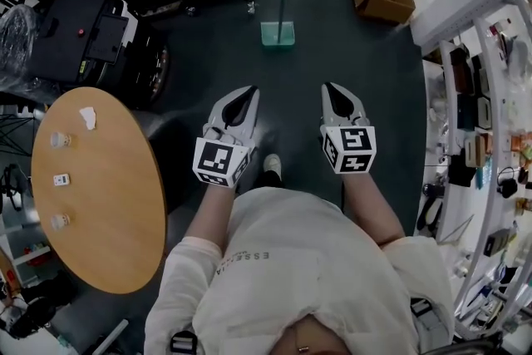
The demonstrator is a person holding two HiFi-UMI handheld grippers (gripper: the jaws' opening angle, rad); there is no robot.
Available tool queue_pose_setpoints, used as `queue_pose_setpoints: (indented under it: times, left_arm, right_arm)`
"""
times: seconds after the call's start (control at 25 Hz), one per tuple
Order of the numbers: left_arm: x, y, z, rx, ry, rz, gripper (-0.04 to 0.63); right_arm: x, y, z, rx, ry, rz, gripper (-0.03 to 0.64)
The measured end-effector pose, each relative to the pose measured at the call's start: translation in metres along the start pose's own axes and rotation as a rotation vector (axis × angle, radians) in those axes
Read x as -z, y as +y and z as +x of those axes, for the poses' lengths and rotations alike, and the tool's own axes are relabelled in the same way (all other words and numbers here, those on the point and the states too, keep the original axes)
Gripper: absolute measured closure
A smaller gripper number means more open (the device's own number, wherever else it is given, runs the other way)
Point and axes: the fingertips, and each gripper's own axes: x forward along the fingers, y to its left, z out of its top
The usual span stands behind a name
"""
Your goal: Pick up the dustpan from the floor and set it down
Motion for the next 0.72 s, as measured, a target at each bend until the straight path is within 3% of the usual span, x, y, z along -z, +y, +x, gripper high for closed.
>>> queue_pose_setpoints:
  times: [0.32, 0.72]
  left_arm:
    - [0.001, -0.039, -0.029, -0.014, -0.005, -0.009, 0.583]
    - [0.001, -0.054, -0.043, -0.018, -0.014, 0.002, 0.583]
  right_arm:
    - [0.012, 0.011, -0.044, -0.015, 0.002, 0.004, 0.626]
    - [0.015, 0.012, -0.062, -0.026, -0.022, 0.019, 0.626]
